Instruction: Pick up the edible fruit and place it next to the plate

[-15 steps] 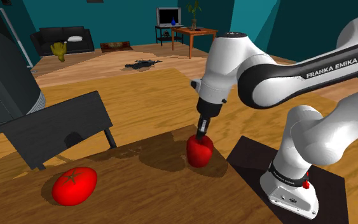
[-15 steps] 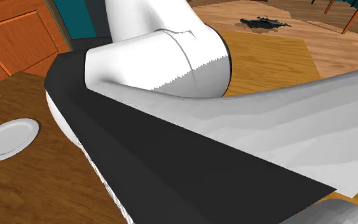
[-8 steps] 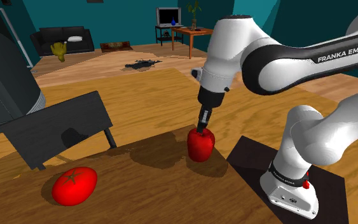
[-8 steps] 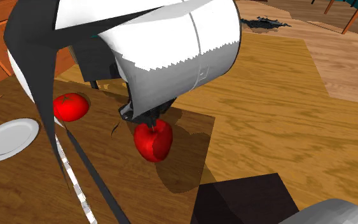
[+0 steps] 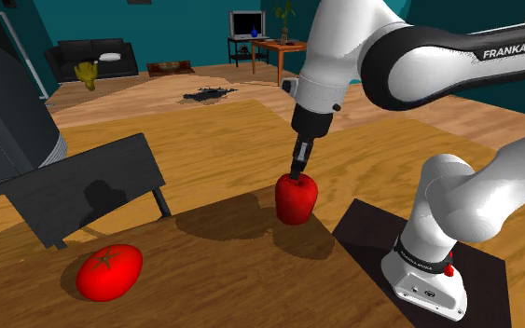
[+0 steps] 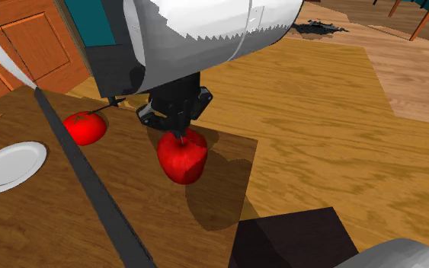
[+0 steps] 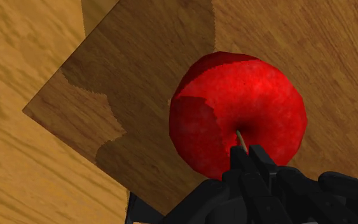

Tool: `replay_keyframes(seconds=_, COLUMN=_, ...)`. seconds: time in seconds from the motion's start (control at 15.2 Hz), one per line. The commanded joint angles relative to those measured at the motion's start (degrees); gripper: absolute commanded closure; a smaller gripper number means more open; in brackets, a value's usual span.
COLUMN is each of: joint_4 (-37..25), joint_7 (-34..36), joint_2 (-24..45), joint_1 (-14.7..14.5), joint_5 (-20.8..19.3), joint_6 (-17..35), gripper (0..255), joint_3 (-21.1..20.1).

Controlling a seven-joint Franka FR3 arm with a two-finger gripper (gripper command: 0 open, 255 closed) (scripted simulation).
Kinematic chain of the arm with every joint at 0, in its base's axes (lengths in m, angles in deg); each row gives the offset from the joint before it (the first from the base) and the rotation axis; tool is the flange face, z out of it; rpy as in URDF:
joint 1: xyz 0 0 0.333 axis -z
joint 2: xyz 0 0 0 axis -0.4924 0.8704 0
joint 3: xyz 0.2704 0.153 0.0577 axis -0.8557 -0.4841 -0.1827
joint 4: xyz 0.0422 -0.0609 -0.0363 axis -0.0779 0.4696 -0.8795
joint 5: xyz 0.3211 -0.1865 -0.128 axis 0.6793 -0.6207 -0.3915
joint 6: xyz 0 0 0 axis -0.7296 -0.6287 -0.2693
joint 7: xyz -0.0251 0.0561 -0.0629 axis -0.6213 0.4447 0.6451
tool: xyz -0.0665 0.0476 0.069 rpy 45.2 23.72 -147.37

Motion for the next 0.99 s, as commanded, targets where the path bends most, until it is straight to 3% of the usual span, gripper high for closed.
replay_keyframes(seconds=0.0, joint_4=-1.5, joint_7=0.15, joint_2=-0.02, joint_1=0.05, joint_5=-0.14, joint_6=-1.51, gripper=255, joint_3=0.11)
replay_keyframes(seconds=0.79, joint_4=-11.34, joint_7=0.37, joint_2=1.4, joint_1=0.69, joint_5=-1.24, joint_6=-9.95, gripper=255, joint_3=1.15)
replay_keyframes(seconds=0.92, joint_4=-13.23, joint_7=3.03, joint_2=3.64, joint_1=0.36, joint_5=-0.48, joint_6=-9.32, gripper=255, joint_3=-1.45)
